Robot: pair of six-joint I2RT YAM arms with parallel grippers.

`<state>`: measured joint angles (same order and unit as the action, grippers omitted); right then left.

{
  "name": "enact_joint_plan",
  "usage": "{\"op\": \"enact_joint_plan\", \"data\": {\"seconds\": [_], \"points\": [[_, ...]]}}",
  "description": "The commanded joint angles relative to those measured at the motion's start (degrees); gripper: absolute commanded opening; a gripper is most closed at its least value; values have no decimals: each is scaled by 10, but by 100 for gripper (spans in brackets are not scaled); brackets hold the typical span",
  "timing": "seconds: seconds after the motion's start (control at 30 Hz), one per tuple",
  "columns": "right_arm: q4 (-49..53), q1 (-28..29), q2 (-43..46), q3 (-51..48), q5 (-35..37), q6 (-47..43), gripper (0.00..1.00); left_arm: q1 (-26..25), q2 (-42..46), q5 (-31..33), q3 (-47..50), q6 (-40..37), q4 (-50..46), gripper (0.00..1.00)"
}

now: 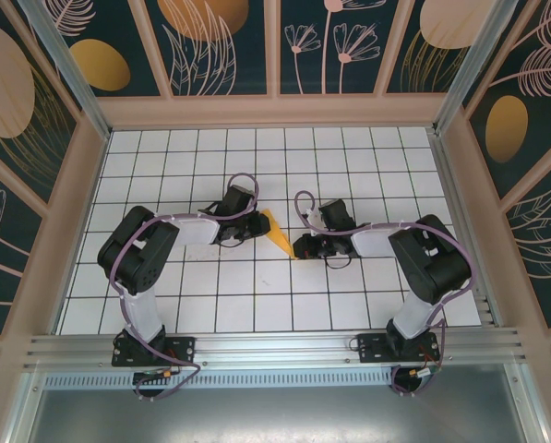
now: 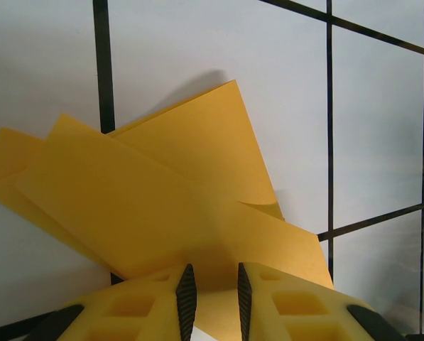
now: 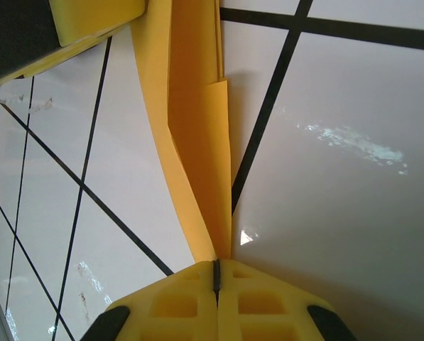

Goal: Fold a paper plane with a square sheet of paper (pick it up from the middle)

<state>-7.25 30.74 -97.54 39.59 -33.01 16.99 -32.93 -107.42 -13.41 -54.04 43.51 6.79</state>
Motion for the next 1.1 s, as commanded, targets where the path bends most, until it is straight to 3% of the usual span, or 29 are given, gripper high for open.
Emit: {"op": "enact_joint_plan", "data": {"seconds": [0.0,0.3,0.47,0.8,1.07], "points": [[36,-1,-4,-9,-2,5,8,3,-48,46,4,-15,-30,28],[48,-2,51,-22,-12,17,12,4,-49,46,5,-16,-30,28],[42,0,98,3,9,36,18,3,-46,44,5,-17,-29,28],[60,46,-9,92,20,47,20,3,-51,42,8,-14,-25,28],[73,45,-46,95,22,48,19,3,-49,44,8,-14,-27,28]]}}
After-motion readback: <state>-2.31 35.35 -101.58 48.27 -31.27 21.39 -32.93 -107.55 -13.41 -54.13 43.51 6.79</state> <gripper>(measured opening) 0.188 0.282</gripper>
